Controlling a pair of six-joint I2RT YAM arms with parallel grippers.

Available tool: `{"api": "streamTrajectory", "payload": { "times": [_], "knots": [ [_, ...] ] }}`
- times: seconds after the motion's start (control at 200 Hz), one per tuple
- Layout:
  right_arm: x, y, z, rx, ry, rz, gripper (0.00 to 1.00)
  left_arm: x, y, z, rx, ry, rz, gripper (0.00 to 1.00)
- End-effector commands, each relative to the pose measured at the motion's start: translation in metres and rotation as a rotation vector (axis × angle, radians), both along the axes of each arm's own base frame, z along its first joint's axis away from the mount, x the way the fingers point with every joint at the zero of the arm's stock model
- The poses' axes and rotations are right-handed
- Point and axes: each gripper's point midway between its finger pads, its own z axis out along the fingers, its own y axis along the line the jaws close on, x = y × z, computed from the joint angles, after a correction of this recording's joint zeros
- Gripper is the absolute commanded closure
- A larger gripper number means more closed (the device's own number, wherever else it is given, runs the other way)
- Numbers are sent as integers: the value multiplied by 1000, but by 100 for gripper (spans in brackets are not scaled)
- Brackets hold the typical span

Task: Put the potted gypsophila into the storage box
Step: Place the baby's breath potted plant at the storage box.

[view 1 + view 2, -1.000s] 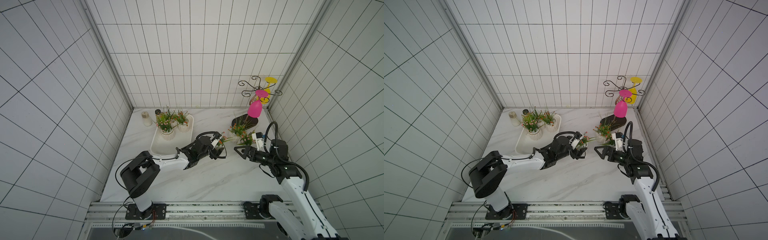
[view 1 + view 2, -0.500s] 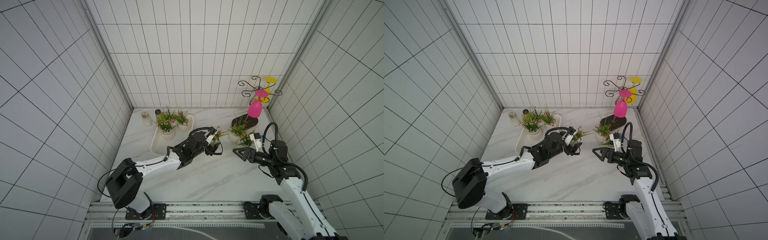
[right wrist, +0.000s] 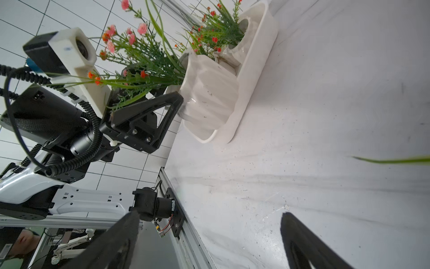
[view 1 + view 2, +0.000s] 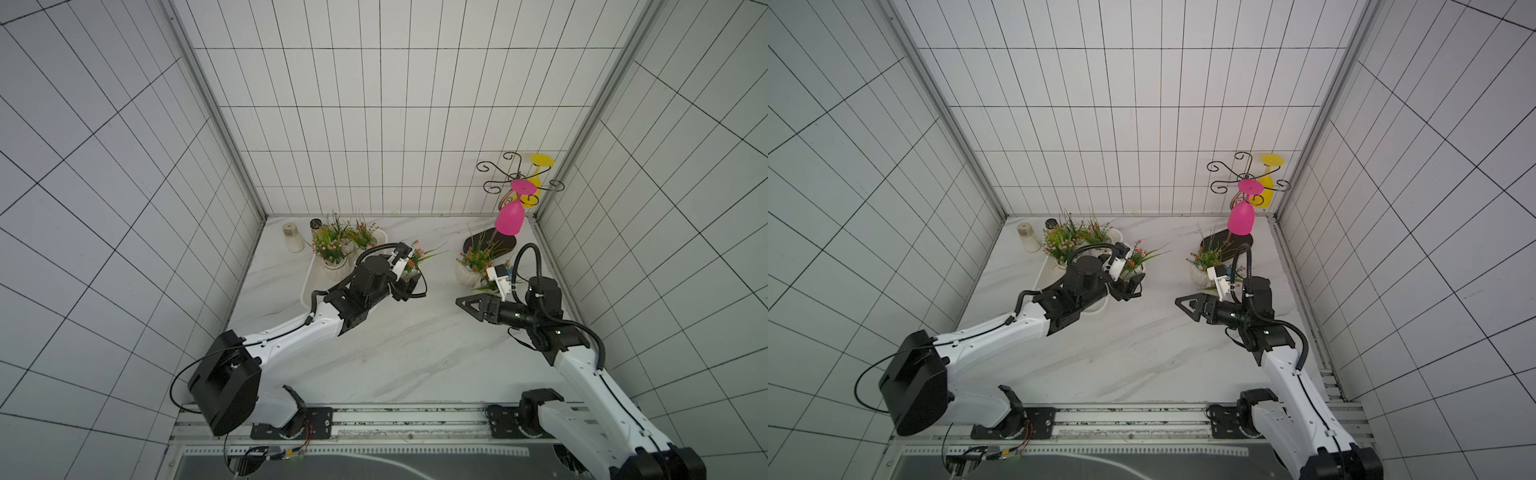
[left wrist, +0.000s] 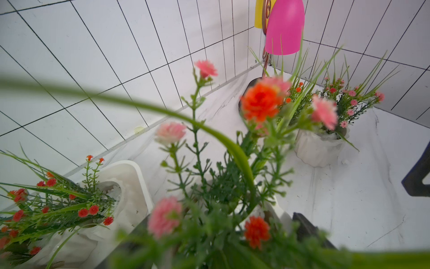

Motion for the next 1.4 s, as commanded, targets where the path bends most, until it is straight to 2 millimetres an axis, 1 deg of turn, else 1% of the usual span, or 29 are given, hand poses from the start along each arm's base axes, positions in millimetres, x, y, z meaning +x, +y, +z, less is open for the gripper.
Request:
{"api": "streamTrajectory", "payload": {
  "times": [0.0,0.29,0.5,0.63,0.925,1.149,1.394],
  "knots": [
    [2,11,1,-8,-20,13,4,5,10,37,-64,-87,12,29],
    [4,32,8,2,-34,59,4,21,41,47,-53,-98,76,29],
    [4,41,7,-5,-36,83,4,32,64,46,-47,-91,126,29],
    [4,42,6,-8,-35,86,4,40,79,45,-45,-86,154,29],
    [4,44,3,-11,-31,91,4,54,107,34,-24,-66,211,29],
    [4,44,1,-14,-26,90,4,63,119,32,-20,-61,238,30],
    [3,44,0,-16,-23,87,4,77,130,23,-9,-46,281,30]
  ]
}}
